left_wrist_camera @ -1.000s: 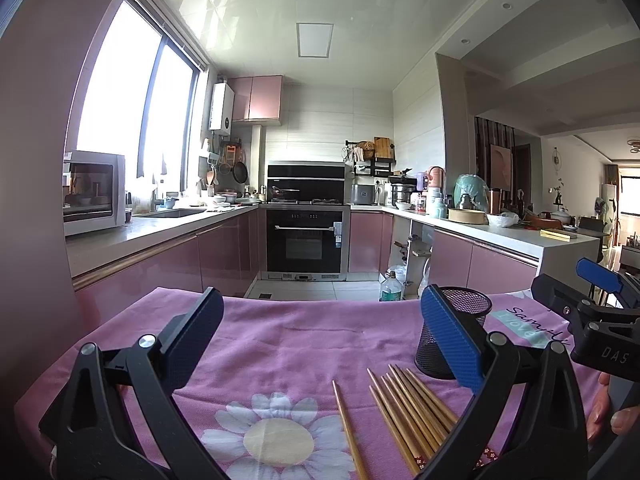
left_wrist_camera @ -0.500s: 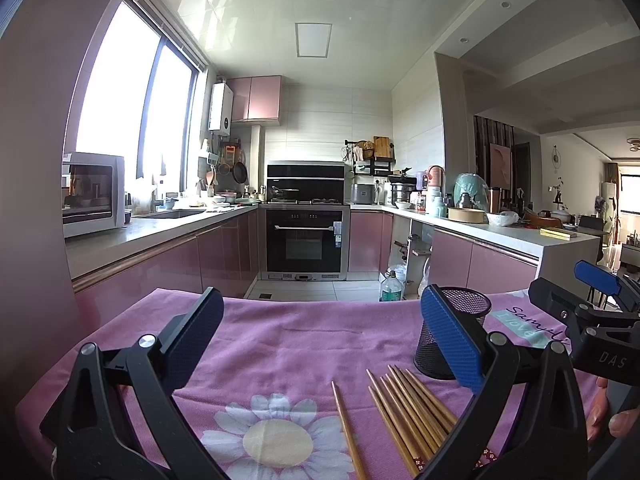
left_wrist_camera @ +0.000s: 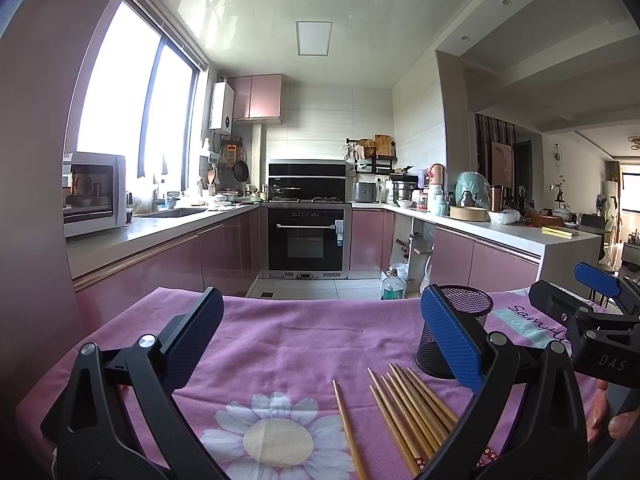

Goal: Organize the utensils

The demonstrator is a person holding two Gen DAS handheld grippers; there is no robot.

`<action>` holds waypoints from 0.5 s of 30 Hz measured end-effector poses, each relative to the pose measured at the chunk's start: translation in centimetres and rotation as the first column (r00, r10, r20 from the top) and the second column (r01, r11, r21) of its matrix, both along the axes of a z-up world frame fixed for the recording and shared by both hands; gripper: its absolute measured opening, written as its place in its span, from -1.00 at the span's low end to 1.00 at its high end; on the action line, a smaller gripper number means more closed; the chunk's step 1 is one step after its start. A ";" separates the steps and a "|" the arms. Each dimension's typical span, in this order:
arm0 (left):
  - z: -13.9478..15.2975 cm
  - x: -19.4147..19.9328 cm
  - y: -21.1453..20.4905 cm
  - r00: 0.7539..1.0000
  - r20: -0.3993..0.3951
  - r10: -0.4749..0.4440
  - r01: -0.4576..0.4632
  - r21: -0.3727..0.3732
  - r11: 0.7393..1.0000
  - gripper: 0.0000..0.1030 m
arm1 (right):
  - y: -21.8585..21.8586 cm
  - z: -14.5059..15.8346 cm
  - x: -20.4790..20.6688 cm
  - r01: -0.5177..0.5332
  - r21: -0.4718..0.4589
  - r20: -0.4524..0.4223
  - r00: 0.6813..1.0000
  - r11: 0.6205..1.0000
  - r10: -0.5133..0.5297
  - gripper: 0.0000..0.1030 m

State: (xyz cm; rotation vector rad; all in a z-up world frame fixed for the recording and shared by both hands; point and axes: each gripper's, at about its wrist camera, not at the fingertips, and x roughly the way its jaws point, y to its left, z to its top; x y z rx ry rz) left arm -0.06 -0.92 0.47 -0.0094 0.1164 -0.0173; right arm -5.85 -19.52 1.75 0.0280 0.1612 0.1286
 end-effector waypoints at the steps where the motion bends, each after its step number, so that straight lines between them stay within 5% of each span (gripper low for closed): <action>1: 0.0 0.0 0.0 1.000 0.000 0.000 0.000 0.001 1.000 0.89 | 0.0 0.1 0.0 0.000 -0.002 -0.001 1.000 1.000 0.000 0.87; 15: -0.1 0.0 0.0 1.000 -0.001 0.000 0.000 0.002 1.000 0.89 | -0.1 -0.2 0.0 0.000 0.000 -0.003 1.000 1.000 0.000 0.87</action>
